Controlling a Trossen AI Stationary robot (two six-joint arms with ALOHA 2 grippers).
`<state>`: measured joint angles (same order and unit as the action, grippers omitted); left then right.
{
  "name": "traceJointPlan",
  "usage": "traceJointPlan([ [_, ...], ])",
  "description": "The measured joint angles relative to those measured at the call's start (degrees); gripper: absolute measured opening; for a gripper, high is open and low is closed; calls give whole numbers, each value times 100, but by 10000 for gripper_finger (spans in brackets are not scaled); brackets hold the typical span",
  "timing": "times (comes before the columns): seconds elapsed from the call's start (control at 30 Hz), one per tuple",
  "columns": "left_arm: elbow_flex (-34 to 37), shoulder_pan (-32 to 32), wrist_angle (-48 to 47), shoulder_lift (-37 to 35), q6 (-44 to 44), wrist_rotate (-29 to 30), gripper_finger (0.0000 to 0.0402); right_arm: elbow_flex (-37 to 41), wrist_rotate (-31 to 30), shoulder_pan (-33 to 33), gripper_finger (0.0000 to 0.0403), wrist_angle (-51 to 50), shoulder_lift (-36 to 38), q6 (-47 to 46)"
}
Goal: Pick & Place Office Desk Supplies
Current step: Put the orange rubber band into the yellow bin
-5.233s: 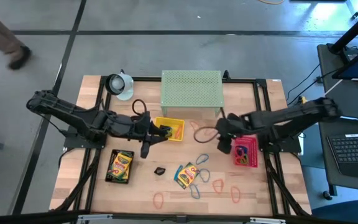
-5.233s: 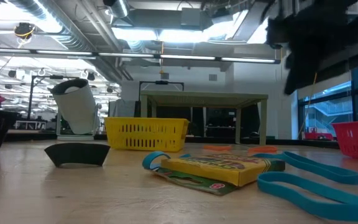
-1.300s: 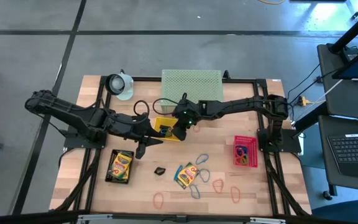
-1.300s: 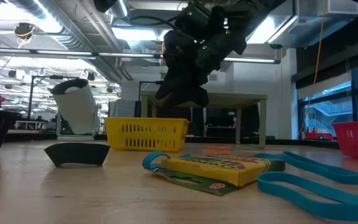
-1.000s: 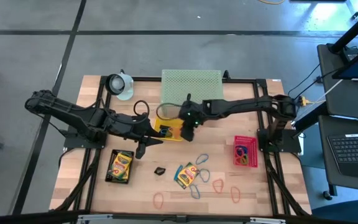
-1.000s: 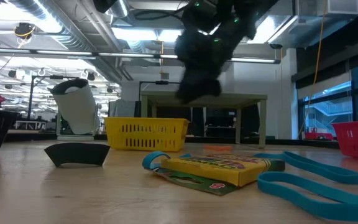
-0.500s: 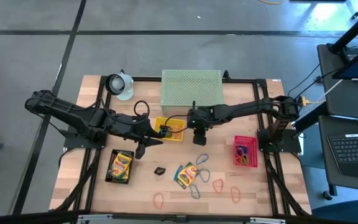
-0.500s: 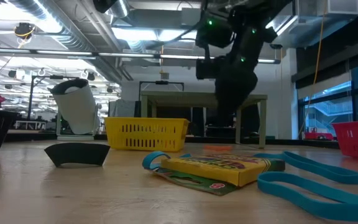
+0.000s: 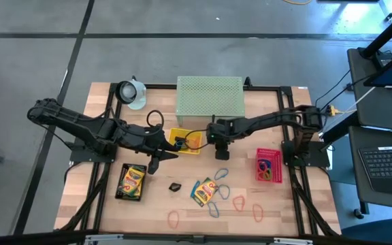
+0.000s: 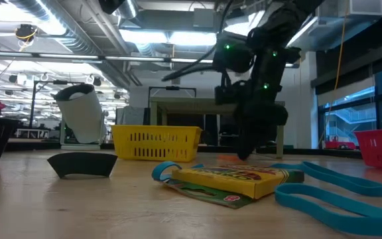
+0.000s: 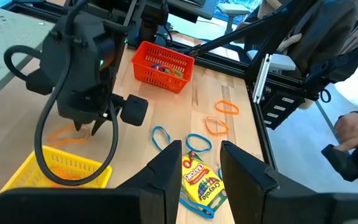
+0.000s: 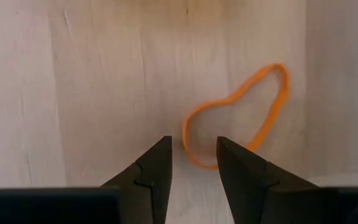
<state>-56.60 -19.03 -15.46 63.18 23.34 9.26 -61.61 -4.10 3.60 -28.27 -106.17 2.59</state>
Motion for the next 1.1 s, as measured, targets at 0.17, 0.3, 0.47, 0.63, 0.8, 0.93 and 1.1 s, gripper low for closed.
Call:
traceJointPlan([
  [0.17,0,0,-10,0,-1,-46,104,-11,-18,3,125,-5,-116,47],
  [0.3,0,0,-8,0,4,-54,104,-21,-32,0,83,-37,-179,18],
  [0.47,0,0,-1,0,4,-60,104,-18,-17,-7,11,-37,-189,41],
  [0.63,0,0,18,0,6,-66,104,-15,5,-4,4,-44,-197,-223],
  [0.8,0,0,17,0,10,-66,104,-11,156,3,2,-109,-149,-564],
  [0.93,0,0,17,0,10,-66,104,17,264,-90,1,-230,9,-837],
  [1.1,0,0,17,0,6,-63,104,20,428,-237,1,-437,396,-1053],
])
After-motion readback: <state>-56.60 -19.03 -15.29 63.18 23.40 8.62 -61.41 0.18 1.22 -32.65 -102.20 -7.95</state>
